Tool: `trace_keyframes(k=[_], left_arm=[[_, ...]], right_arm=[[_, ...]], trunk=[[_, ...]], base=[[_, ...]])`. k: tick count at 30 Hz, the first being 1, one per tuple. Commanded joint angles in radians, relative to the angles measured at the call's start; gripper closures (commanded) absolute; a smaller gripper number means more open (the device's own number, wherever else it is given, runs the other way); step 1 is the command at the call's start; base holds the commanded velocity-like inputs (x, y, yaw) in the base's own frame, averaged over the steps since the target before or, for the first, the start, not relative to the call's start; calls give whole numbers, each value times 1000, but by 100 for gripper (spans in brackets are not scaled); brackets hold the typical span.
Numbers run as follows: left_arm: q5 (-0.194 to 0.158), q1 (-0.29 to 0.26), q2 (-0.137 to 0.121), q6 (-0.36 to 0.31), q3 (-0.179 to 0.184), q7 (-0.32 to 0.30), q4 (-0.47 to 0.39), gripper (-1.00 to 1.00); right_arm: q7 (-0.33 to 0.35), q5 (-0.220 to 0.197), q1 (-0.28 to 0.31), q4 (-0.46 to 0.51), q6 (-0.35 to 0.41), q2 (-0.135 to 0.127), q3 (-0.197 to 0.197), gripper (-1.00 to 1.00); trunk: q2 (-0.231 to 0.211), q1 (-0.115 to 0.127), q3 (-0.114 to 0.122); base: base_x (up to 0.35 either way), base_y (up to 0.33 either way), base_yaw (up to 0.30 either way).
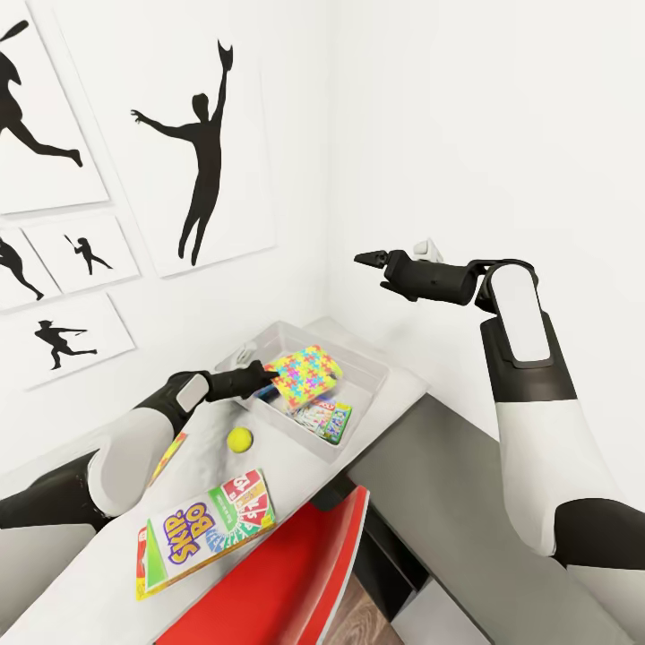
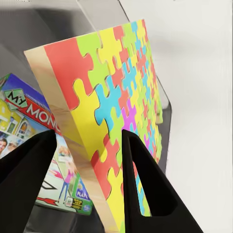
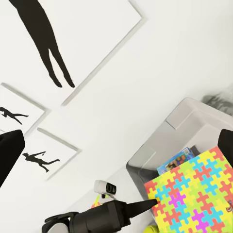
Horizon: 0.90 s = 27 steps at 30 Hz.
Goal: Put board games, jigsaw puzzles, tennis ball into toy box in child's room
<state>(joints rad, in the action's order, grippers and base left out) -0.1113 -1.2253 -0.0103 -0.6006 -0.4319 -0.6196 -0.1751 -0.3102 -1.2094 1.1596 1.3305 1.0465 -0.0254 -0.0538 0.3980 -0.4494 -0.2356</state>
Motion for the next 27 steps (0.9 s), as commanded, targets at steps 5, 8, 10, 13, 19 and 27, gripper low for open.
trace_keyframes(k=[5, 8, 10, 13, 19, 27], left_arm=[[-8, -2, 14, -10, 2, -2, -22, 100], [-8, -2, 21, -10, 3, -3, -26, 100], [-8, -2, 26, -10, 3, -3, -27, 100], [-8, -2, 30, -10, 4, -2, -29, 100], [-8, -1, 30, -10, 4, -2, -29, 100], [-8, 0, 30, -11, 3, 3, -28, -100]], right_arm=[[-10, -10, 0, 1, 1, -1, -1, -100], [-10, -10, 0, 0, 1, -1, -1, -100], [-10, -10, 0, 0, 1, -1, -1, -100], [-10, -10, 0, 1, 1, -1, -1, -100], [-10, -10, 0, 0, 1, -1, -1, -100], [-10, -10, 0, 0, 1, -1, -1, -100]], trunk=[[2, -1, -2], [2, -1, -2], [2, -1, -2], [2, -1, -2], [2, -1, -2], [2, -1, -2]], base=[[0, 0, 0], [0, 0, 0], [0, 0, 0], [0, 0, 0], [0, 0, 0], [0, 0, 0]])
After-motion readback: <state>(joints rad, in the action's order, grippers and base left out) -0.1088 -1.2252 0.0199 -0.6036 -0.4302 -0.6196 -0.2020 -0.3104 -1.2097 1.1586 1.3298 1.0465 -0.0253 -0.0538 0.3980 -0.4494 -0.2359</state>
